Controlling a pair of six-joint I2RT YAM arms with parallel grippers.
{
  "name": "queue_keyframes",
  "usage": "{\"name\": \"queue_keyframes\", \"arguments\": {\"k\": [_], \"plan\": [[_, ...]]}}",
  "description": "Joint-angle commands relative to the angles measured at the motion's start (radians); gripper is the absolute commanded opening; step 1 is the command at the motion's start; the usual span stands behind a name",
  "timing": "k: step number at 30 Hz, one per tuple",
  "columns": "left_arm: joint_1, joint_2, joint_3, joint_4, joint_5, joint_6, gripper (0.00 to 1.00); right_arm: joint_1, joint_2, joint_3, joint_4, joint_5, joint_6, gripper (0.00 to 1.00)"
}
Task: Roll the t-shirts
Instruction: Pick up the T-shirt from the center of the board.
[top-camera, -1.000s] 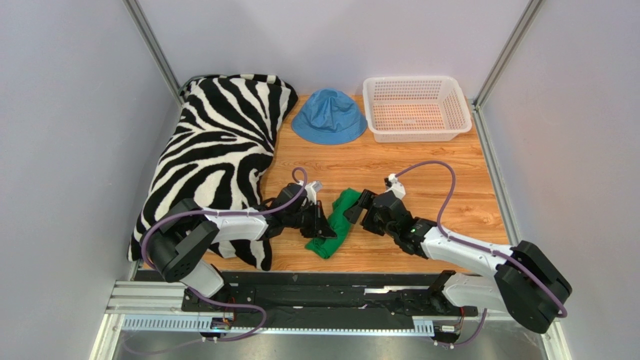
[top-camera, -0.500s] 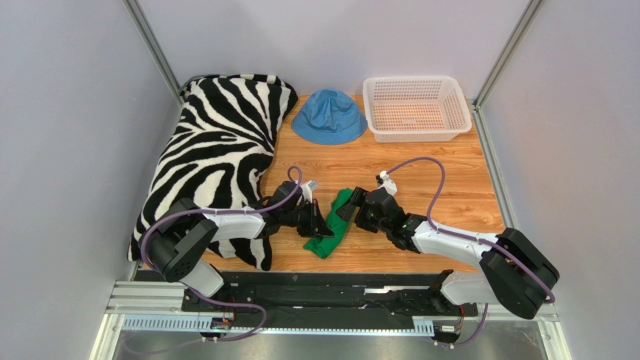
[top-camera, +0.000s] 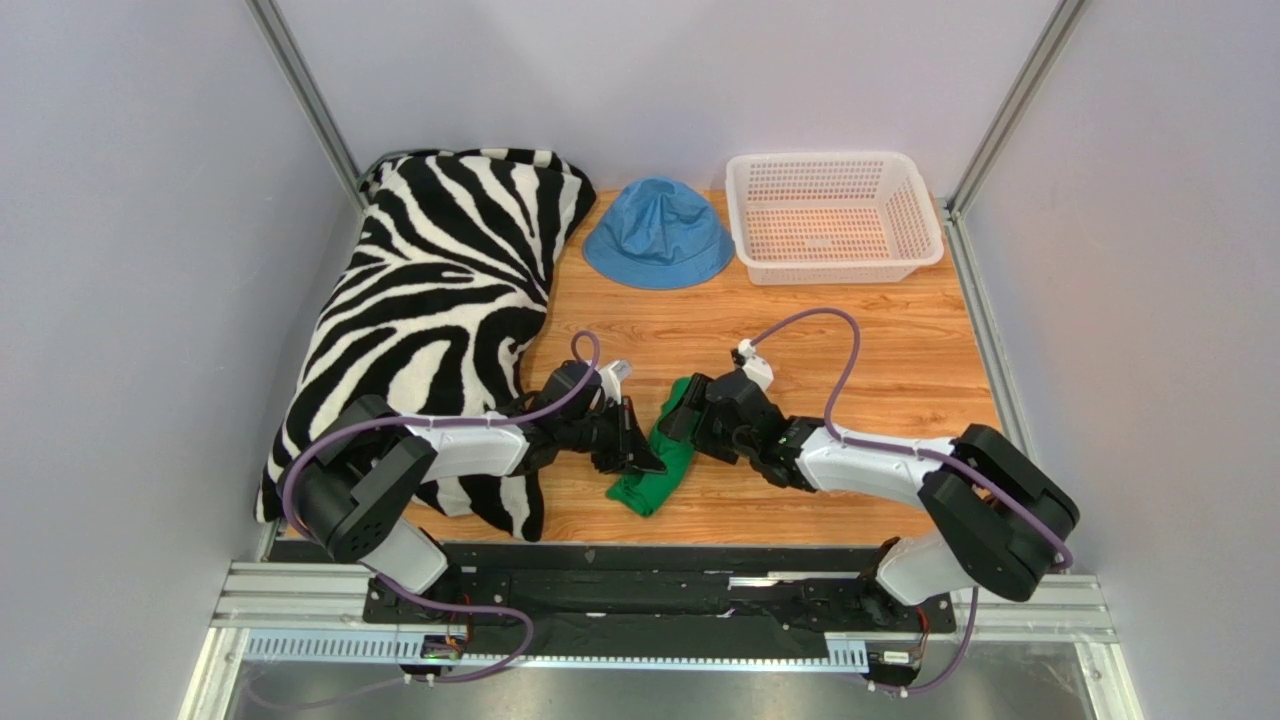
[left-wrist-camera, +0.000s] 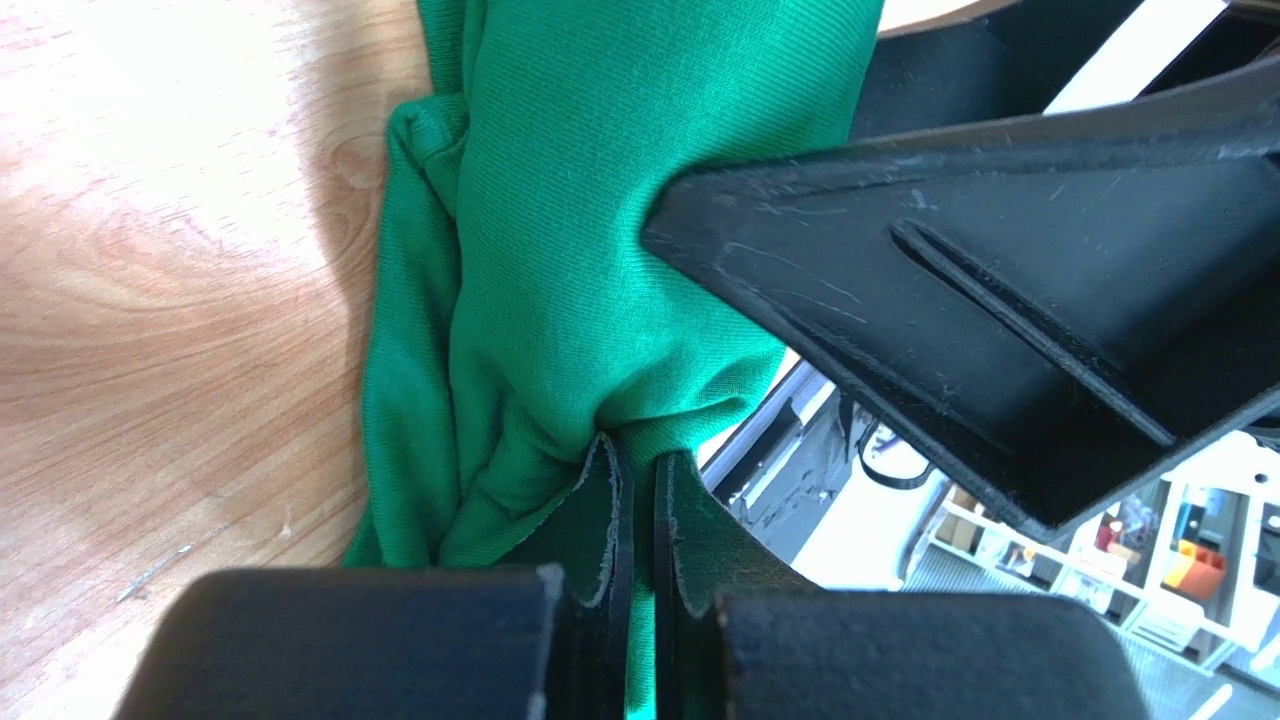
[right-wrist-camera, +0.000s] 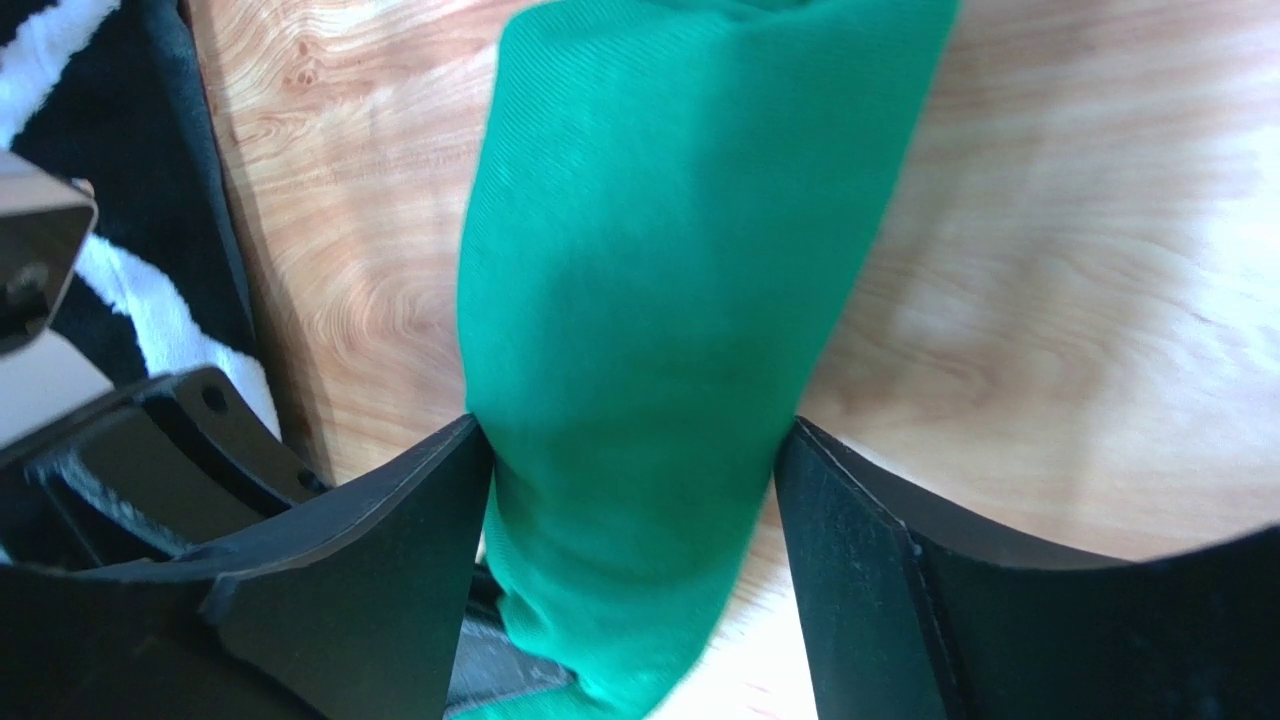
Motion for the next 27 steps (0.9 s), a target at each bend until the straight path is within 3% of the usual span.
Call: {"name": "queue_keyframes", "arguments": {"k": [1,6,9,11,12,15,18,20,27], "plan": [[0.007,0.025,-0.034,-0.092,-0.024,0.004,0.00,0.002,0.061,0.090,-0.062,0.036,0.019,0.73],[0.007,0.011,-0.025,-0.109,-0.018,0.009,0.00,0.005,0.118,0.183,-0.243,0.068,0.039,0.67],[0.005,-0.015,-0.011,-0.147,-0.024,0.020,0.00,0.005,0.161,0.237,-0.339,0.075,0.018,0.53],[0.007,-0.053,0.000,-0.174,-0.026,0.040,0.08,0.005,0.195,0.266,-0.407,0.076,-0.002,0.46],[0.007,-0.070,0.009,-0.207,-0.035,0.047,0.20,0.005,0.201,0.285,-0.421,0.076,-0.022,0.44],[0.005,-0.162,0.044,-0.317,-0.073,0.089,0.37,0.004,0.213,0.295,-0.462,0.101,-0.045,0.29],[0.007,-0.245,0.090,-0.442,-0.124,0.144,0.48,-0.004,0.242,0.318,-0.491,0.105,-0.091,0.15],[0.007,-0.286,0.113,-0.496,-0.148,0.179,0.48,-0.007,0.265,0.361,-0.536,0.117,-0.133,0.00],[0.007,-0.359,0.164,-0.623,-0.211,0.242,0.48,-0.012,0.287,0.417,-0.557,0.171,-0.323,0.00]]}}
